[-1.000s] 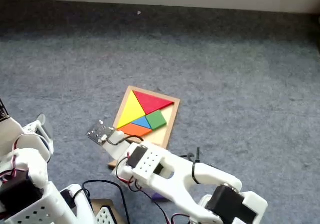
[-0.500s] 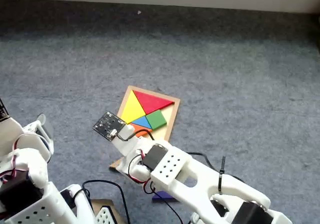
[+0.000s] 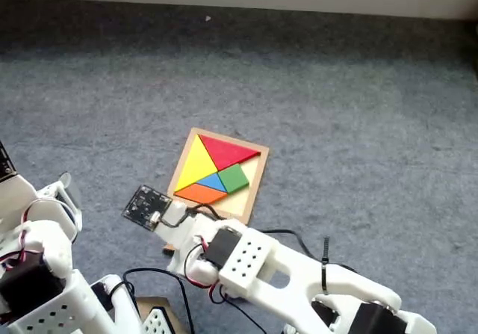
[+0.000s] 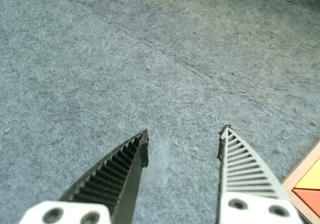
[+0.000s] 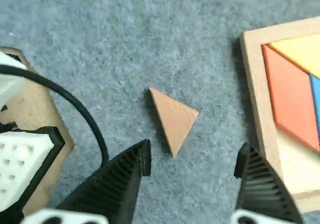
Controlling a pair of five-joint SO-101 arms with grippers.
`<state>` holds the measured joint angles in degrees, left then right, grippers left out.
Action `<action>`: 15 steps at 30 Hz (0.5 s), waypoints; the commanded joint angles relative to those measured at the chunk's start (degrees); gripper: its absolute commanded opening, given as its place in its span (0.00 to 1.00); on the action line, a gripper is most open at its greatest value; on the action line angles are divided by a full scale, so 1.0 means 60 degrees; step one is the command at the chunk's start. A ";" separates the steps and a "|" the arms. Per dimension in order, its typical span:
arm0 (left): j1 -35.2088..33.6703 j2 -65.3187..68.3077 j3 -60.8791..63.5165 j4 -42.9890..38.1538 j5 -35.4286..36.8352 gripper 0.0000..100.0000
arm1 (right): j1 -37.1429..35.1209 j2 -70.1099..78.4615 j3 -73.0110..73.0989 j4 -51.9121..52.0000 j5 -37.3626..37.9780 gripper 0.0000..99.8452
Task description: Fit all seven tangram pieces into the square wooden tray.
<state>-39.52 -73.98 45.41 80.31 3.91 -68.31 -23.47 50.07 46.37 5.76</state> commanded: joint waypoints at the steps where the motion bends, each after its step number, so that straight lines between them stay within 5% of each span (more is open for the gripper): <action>1: 0.0154 -0.0051 -0.0168 -0.0044 0.0059 0.23 | -0.0315 0.0652 -0.0520 -0.0359 0.0176 0.27; 15: 0.0139 -0.0051 -0.0139 -0.0044 0.0044 0.23 | 0.0037 0.4300 -0.2952 -0.0330 0.0674 0.27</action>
<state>-39.52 -73.98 45.41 80.31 3.91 -68.84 1.76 35.47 45.32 7.78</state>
